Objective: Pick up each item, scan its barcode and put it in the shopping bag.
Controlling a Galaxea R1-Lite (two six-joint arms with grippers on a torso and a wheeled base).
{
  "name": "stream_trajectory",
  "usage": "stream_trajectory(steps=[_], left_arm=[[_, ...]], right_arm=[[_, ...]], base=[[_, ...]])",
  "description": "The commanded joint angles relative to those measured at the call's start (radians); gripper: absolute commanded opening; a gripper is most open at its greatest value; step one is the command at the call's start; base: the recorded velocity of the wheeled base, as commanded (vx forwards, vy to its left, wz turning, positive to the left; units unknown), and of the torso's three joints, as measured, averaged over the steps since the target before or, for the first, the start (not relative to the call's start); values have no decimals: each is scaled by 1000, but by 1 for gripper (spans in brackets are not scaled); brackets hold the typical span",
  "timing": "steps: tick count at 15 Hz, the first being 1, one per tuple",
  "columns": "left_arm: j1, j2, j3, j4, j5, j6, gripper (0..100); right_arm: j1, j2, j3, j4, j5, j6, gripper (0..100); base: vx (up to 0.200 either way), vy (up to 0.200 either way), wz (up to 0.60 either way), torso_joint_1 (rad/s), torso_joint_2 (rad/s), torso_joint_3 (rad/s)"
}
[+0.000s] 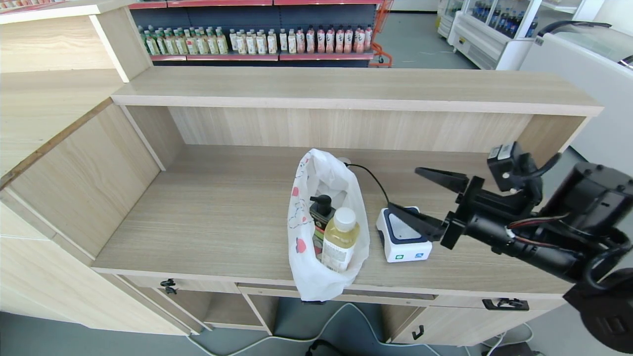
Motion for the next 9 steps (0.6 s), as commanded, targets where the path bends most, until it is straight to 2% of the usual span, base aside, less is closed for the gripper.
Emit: stream_trajectory(steps=[1, 2, 3, 7, 9], left_arm=[[2, 0, 0, 0, 0, 0, 100], [2, 0, 0, 0, 0, 0, 100], [0, 0, 0, 0, 0, 0, 100], [0, 0, 0, 0, 0, 0, 100], [0, 0, 0, 0, 0, 0, 100]], right_arm=[[-117, -337, 115, 243, -296, -3, 100], [-149, -472, 172, 382, -419, 12, 100], [-169, -558, 207, 454, -437, 23, 100], [-208, -775, 379, 499, -510, 28, 100], [-246, -941, 485, 576, -513, 29, 100]], base=[[0, 0, 0, 0, 0, 0], [0, 0, 0, 0, 0, 0], [0, 0, 0, 0, 0, 0], [0, 0, 0, 0, 0, 0], [0, 0, 0, 0, 0, 0]])
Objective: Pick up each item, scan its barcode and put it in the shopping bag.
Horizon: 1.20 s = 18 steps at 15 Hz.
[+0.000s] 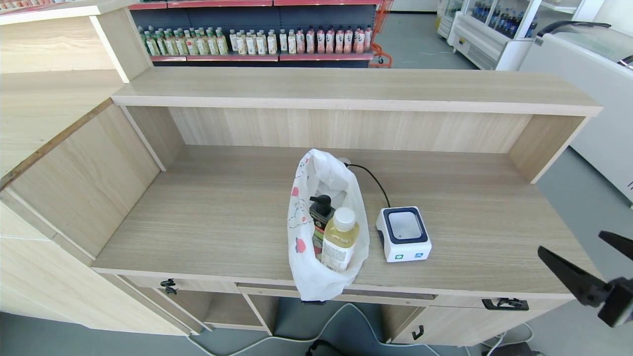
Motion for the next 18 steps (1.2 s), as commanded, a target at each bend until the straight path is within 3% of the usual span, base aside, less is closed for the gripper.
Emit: stream_trajectory(steps=[1, 2, 3, 4, 6, 9, 13, 18], left_arm=[[0, 0, 0, 0, 0, 0, 100], [0, 0, 0, 0, 0, 0, 100], [0, 0, 0, 0, 0, 0, 100], [0, 0, 0, 0, 0, 0, 100], [0, 0, 0, 0, 0, 0, 100], [0, 0, 0, 0, 0, -1, 100], [0, 0, 0, 0, 0, 0, 100], [0, 0, 0, 0, 0, -1, 100]], right_arm=[[-49, -228, 111, 78, -16, 2, 100], [-77, -406, 125, 279, -13, 4, 100], [-84, -455, 125, 337, -9, 4, 100], [-94, -590, 125, 487, 9, 14, 100], [-95, -673, 125, 532, 6, 34, 100], [-221, -884, 125, 724, 98, 90, 100], [-175, -956, 125, 724, 139, 62, 100], [-175, -956, 125, 724, 139, 139, 100]], base=[[0, 0, 0, 0, 0, 0], [0, 0, 0, 0, 0, 0], [0, 0, 0, 0, 0, 0], [0, 0, 0, 0, 0, 0], [0, 0, 0, 0, 0, 0], [0, 0, 0, 0, 0, 0], [0, 0, 0, 0, 0, 0], [0, 0, 0, 0, 0, 0]])
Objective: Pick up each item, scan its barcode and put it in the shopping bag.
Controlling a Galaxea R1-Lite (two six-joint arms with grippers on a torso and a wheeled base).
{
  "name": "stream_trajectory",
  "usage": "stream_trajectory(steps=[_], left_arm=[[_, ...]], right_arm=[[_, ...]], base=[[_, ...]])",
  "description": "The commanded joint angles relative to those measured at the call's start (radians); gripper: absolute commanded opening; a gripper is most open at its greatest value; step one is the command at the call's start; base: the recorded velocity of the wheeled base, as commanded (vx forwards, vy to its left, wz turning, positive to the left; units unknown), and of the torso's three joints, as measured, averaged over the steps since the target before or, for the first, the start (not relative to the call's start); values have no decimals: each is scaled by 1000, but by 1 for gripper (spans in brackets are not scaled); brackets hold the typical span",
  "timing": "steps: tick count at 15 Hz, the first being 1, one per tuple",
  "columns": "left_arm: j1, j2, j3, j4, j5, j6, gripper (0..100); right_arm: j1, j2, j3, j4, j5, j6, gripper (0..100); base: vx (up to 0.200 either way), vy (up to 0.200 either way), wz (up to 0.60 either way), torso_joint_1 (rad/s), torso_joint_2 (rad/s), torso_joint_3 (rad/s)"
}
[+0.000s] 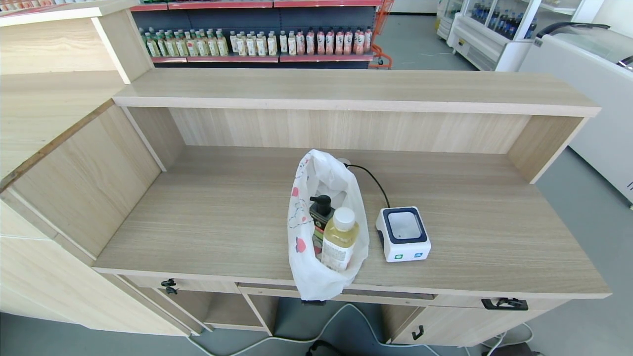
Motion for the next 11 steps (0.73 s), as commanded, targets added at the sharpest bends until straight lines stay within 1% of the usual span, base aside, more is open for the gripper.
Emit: stream_trajectory(steps=[1, 11], left_arm=[[0, 0, 0, 0, 0, 0, 100], [0, 0, 0, 0, 0, 0, 100]], right_arm=[[1, -2, 0, -1, 0, 9, 100], [2, -2, 0, -1, 0, 9, 100]], base=[[0, 0, 0, 0, 0, 0], [0, 0, 0, 0, 0, 0]])
